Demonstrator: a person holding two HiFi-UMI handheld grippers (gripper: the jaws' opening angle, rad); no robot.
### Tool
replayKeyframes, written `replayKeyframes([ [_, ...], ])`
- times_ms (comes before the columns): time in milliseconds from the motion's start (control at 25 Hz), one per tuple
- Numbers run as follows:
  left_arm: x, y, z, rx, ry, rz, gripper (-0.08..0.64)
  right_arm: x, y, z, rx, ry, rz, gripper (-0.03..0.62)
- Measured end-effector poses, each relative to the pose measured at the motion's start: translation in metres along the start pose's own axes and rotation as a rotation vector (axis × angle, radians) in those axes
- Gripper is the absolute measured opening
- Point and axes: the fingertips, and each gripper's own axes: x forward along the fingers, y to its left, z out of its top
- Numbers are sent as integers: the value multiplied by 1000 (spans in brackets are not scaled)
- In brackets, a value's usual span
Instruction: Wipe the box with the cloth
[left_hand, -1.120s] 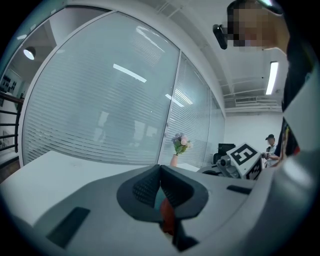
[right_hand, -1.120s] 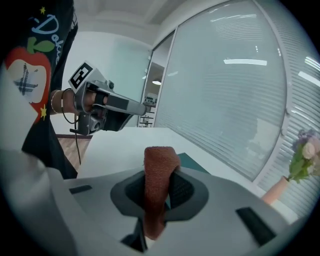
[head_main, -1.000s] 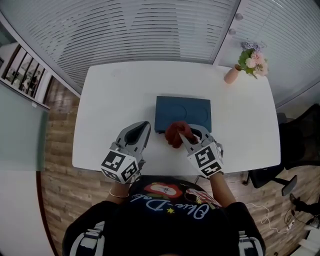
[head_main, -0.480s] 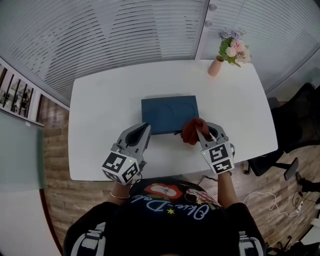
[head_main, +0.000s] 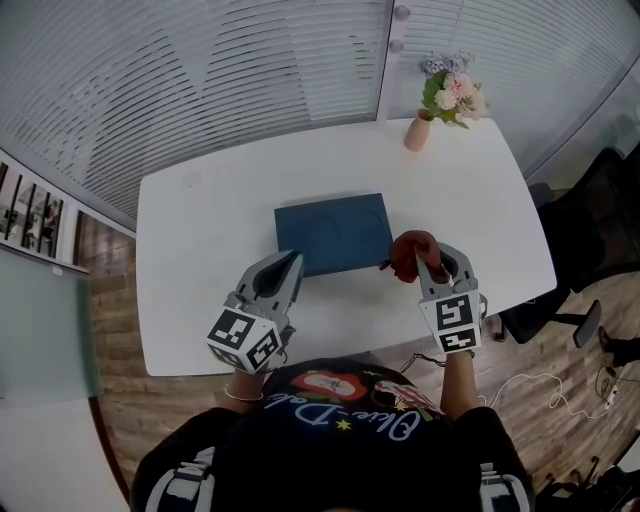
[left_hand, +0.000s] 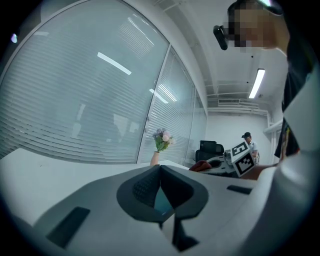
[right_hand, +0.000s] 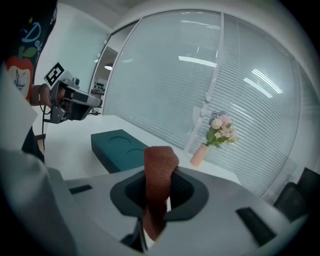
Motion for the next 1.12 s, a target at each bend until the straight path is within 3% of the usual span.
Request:
replayKeyframes([
  [240,-1,5,0,-1,2,1,5,-25,-19,42,85,-153,-98,48],
  [480,-6,14,0,-15,-4,13,5,-31,-12,76,144,-264,-81,48],
  [760,-13,23,-4,-26,-3,28,5,-22,8,84,159,-268,6,41],
  [1120,-14,26,-6,-34,4,27,5,-19,13,85,160,-255,14,41],
])
